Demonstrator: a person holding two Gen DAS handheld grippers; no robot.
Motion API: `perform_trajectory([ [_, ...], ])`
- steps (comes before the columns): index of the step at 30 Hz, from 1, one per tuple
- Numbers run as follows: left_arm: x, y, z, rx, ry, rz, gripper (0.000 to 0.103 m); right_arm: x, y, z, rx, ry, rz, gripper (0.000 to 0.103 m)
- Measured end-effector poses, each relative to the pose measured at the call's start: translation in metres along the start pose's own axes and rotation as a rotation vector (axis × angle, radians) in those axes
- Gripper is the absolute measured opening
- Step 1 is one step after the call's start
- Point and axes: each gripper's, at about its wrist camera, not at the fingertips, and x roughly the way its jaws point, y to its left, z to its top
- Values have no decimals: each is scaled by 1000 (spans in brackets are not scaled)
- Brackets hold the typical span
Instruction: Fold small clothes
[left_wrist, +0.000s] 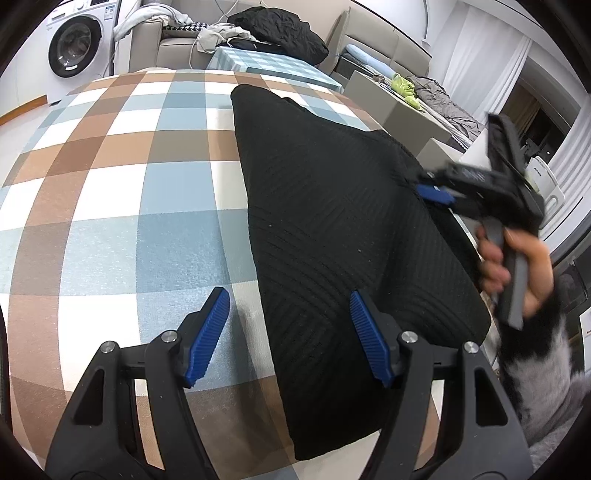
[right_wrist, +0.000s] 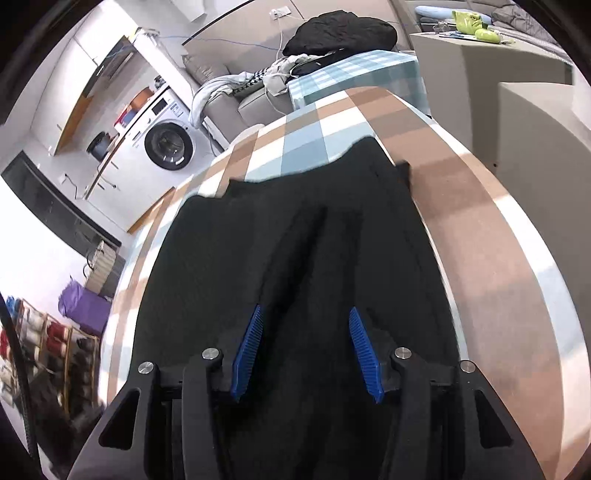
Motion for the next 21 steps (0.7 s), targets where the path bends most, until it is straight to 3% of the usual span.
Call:
perform_trajectory([
  [8,-1,1,0,-3,-1,0,65,19,8,27,3,-6,-37,53],
  [9,-1,2,1,-5,-1,-3,65,20,11,27,-17,-15,-48,49],
  [11,-1,4,2,-6,-3,-9,65,23,15,28,-35,-22,-42,22],
  [13,-2,7,5,-10,-13,-9,65,21,23,31,-62,-45,-26,13],
  [18,-10,12,7,-25,-37,-2,65,-6,76,55,-270,-158,127,12],
  [21,-16,16,7,-36,-48,9,65,-4,89,76,-306,-194,100,11],
])
